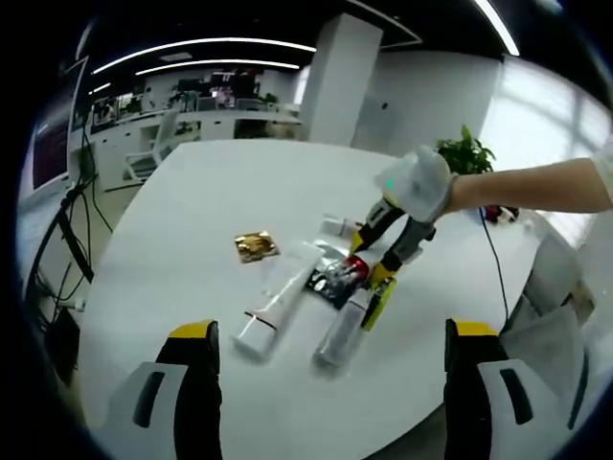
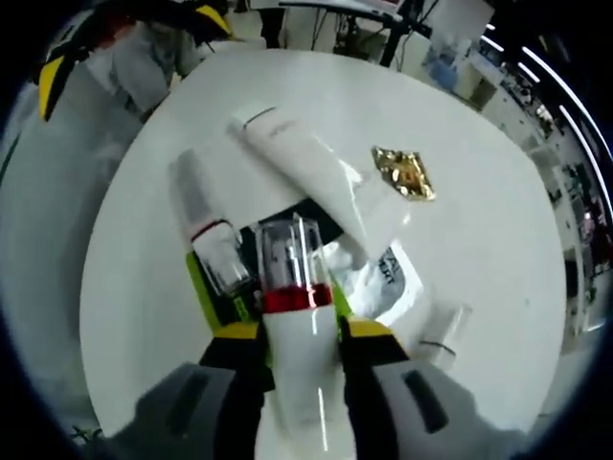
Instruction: Arrange the skincare products in the storage area until every visible bottle or jar stands upright without overlapping.
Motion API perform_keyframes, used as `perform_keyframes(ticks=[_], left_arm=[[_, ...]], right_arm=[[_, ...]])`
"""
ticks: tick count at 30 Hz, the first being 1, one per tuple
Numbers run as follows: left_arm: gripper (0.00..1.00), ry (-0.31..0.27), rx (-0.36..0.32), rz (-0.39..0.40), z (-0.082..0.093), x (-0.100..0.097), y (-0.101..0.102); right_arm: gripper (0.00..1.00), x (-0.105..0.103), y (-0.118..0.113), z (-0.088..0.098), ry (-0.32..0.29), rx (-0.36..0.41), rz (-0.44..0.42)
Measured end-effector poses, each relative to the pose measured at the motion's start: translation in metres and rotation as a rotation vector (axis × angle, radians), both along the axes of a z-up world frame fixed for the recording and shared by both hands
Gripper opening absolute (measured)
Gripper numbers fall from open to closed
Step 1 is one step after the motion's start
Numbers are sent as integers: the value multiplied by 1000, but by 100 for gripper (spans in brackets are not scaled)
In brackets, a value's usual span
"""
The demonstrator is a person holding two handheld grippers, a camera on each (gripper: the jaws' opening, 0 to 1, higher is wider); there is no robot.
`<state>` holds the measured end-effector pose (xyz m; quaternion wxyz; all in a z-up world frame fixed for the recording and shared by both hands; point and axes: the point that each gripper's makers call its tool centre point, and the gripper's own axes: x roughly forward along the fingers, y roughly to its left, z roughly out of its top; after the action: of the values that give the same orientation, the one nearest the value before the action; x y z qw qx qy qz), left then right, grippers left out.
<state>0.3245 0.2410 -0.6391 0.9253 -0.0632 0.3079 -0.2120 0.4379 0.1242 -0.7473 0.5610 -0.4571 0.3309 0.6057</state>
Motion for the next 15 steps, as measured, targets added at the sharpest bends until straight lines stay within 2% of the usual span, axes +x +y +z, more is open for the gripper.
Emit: perform_keyframes(ticks=[5, 15], left_arm=[[95, 3, 4, -1, -1, 0, 0], [95, -6, -20, 2, 6, -1, -3]], right_arm=[[30, 1, 0, -1, 10, 7, 11], [29, 0, -1, 1, -29, 10, 16]])
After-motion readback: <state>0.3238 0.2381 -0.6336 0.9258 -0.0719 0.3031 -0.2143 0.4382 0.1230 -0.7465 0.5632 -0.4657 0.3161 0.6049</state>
